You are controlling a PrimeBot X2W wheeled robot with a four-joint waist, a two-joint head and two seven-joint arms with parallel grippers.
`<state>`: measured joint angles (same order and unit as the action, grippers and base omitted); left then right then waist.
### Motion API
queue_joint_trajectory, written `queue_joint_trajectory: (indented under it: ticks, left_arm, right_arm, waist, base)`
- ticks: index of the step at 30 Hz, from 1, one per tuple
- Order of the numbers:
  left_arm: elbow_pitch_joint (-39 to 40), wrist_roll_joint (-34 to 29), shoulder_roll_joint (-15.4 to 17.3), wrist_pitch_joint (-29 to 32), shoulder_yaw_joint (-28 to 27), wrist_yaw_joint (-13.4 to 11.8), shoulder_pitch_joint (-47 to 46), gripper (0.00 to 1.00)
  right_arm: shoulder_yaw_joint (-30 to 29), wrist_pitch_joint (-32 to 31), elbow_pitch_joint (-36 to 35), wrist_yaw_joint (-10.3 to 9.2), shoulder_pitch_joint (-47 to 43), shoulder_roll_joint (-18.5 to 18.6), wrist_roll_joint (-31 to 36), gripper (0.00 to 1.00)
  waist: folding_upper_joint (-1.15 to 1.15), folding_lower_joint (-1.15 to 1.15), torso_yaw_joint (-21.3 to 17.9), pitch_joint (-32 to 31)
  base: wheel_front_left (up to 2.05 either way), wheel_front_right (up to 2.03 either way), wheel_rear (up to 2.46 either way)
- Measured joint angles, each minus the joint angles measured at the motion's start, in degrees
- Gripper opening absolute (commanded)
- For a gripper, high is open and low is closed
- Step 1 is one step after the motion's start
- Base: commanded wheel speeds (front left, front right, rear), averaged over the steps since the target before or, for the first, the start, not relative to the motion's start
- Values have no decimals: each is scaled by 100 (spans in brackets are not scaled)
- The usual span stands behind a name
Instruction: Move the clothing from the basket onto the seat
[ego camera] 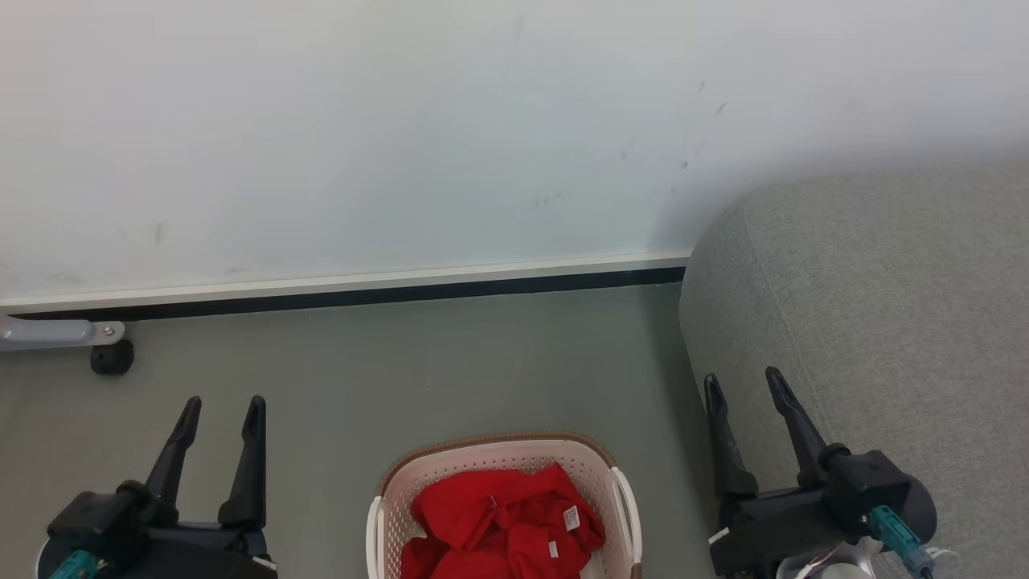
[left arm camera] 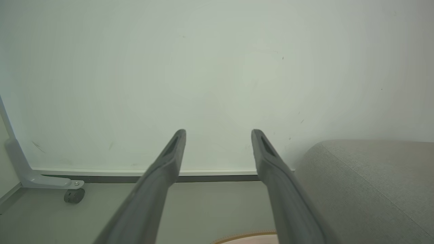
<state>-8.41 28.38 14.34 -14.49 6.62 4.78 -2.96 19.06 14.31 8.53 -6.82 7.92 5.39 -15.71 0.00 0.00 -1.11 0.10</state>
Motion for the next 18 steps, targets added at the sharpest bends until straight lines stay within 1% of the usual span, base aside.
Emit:
queue_joint_trajectory:
  ticks: [18]
  left_arm:
    - [23, -71, -19, 0, -85, 34, 10, 100]
  right_arm:
    - [-26, 24, -3, -2, 1, -26, 22, 100]
  waist:
    - [0, 0, -26, -2]
  base:
    - [0, 0, 0]
